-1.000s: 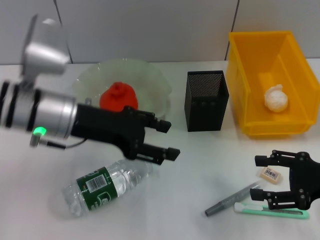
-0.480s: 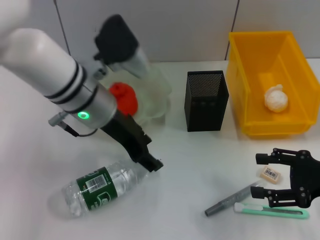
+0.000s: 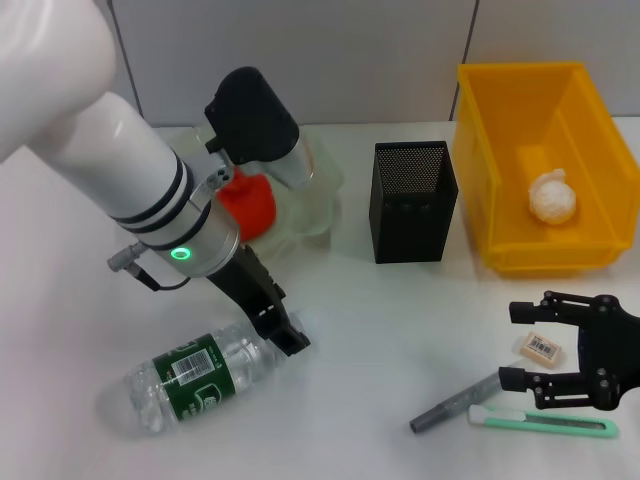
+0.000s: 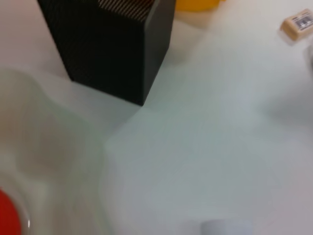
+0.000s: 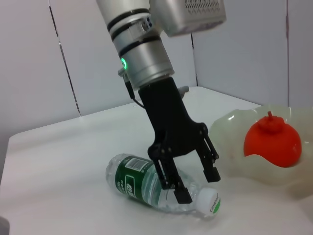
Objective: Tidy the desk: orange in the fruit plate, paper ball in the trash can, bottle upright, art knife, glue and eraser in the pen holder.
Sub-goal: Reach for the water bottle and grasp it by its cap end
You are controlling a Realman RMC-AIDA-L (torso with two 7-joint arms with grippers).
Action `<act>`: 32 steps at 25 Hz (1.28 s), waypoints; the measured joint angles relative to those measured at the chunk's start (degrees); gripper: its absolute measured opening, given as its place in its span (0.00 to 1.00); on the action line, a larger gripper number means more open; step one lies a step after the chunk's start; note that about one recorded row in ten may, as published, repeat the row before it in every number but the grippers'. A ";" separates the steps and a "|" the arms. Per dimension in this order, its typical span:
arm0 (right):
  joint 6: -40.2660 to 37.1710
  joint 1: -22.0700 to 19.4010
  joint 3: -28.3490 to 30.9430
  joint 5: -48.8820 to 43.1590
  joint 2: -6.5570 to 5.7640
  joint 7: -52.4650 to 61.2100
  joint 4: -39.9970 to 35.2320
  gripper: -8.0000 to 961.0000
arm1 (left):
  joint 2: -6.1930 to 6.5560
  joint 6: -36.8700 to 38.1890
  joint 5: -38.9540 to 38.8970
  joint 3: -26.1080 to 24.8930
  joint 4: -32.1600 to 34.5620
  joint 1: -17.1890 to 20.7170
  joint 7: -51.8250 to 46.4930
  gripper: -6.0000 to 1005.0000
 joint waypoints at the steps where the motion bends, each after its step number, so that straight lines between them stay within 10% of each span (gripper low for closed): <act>1: 0.00 0.00 0.00 0.00 0.00 0.00 0.00 0.87 | 0.00 0.00 0.00 0.00 0.00 0.00 0.00 0.70; 32: -0.67 0.12 1.40 0.05 0.24 0.18 -0.03 0.87 | -0.03 -5.11 -4.66 2.45 -3.63 0.98 0.48 0.56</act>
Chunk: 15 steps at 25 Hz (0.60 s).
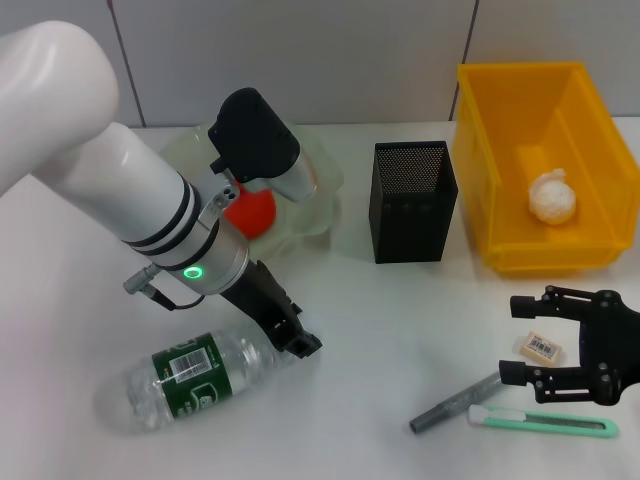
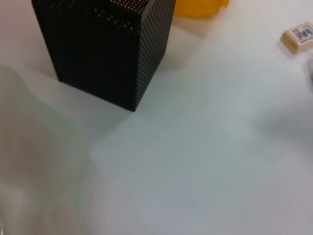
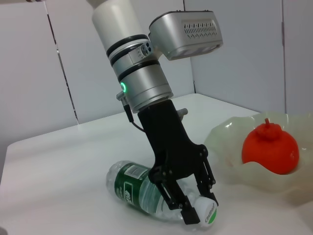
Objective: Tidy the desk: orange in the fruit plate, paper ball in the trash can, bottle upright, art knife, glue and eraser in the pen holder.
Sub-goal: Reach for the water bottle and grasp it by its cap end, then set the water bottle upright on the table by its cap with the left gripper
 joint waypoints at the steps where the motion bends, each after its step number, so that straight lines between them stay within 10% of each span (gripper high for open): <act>1: -0.02 0.00 0.00 0.00 0.00 0.00 -0.07 0.87 | 0.02 0.10 -0.41 0.00 0.02 0.02 0.10 0.53; 15: -0.07 0.06 0.56 0.00 -0.13 0.00 -0.24 0.87 | 0.55 6.81 -1.75 -5.73 10.93 4.25 1.11 0.44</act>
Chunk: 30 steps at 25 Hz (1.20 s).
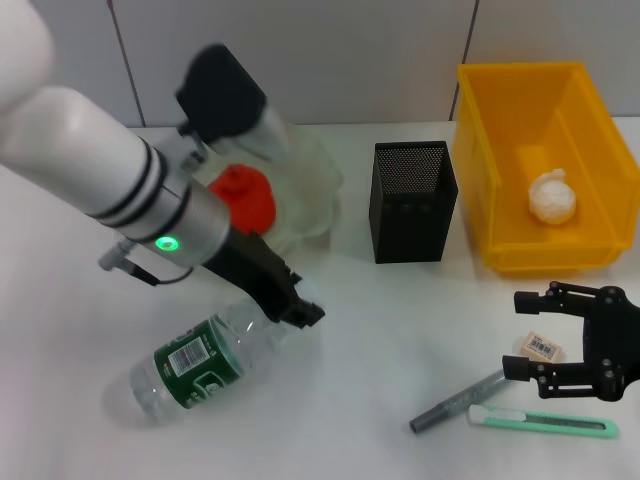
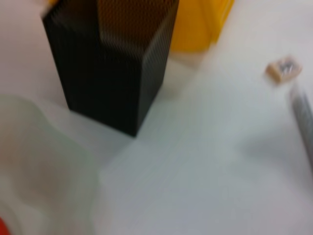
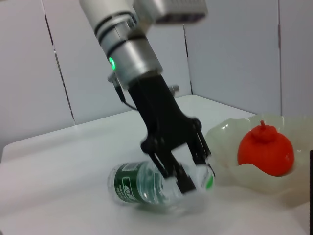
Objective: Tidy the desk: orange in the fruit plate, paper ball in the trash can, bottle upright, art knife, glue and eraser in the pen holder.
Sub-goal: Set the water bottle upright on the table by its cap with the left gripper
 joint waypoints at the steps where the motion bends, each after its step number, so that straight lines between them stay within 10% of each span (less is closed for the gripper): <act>1: 0.00 0.03 0.04 0.00 -0.02 0.00 0.00 0.87 | 0.05 1.26 -0.39 -1.42 1.03 0.38 0.62 0.44; 17: 0.16 1.22 0.05 0.07 0.03 0.30 0.01 0.87 | 0.41 18.78 -2.98 -26.62 4.17 0.95 12.69 0.45; 30: 0.48 1.45 0.06 0.09 0.13 0.79 0.01 0.87 | 1.69 24.65 -8.47 -31.41 6.74 5.06 20.75 0.46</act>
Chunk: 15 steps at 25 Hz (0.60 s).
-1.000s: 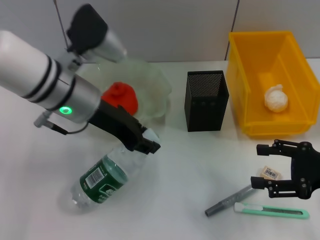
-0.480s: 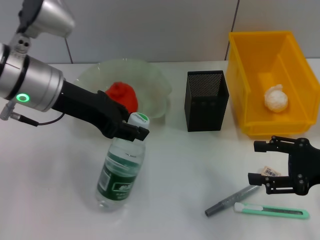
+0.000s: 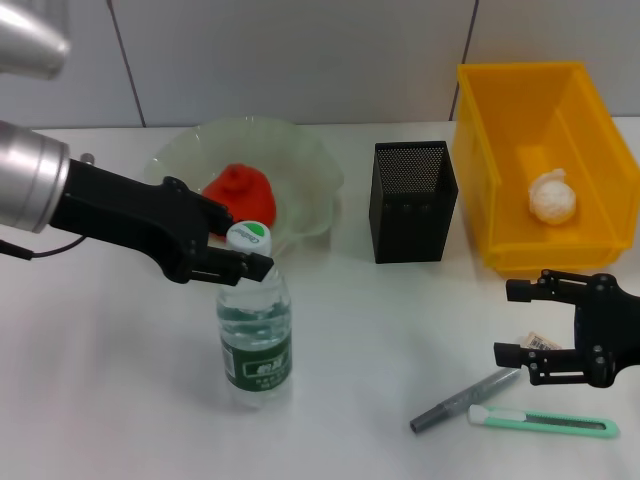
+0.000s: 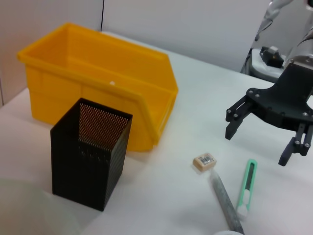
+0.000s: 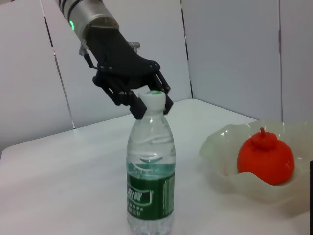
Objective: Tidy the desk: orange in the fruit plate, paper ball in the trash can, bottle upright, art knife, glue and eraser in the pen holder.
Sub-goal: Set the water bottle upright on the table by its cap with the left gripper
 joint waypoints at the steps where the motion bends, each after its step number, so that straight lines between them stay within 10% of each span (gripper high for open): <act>1: 0.02 0.02 0.00 0.00 0.00 0.00 0.00 0.87 | 0.00 0.00 0.00 0.00 0.00 0.00 0.00 0.46; 15: -0.02 0.36 0.00 0.48 0.00 0.00 0.00 0.87 | 1.49 -4.04 -6.91 -5.04 2.56 7.37 7.84 0.47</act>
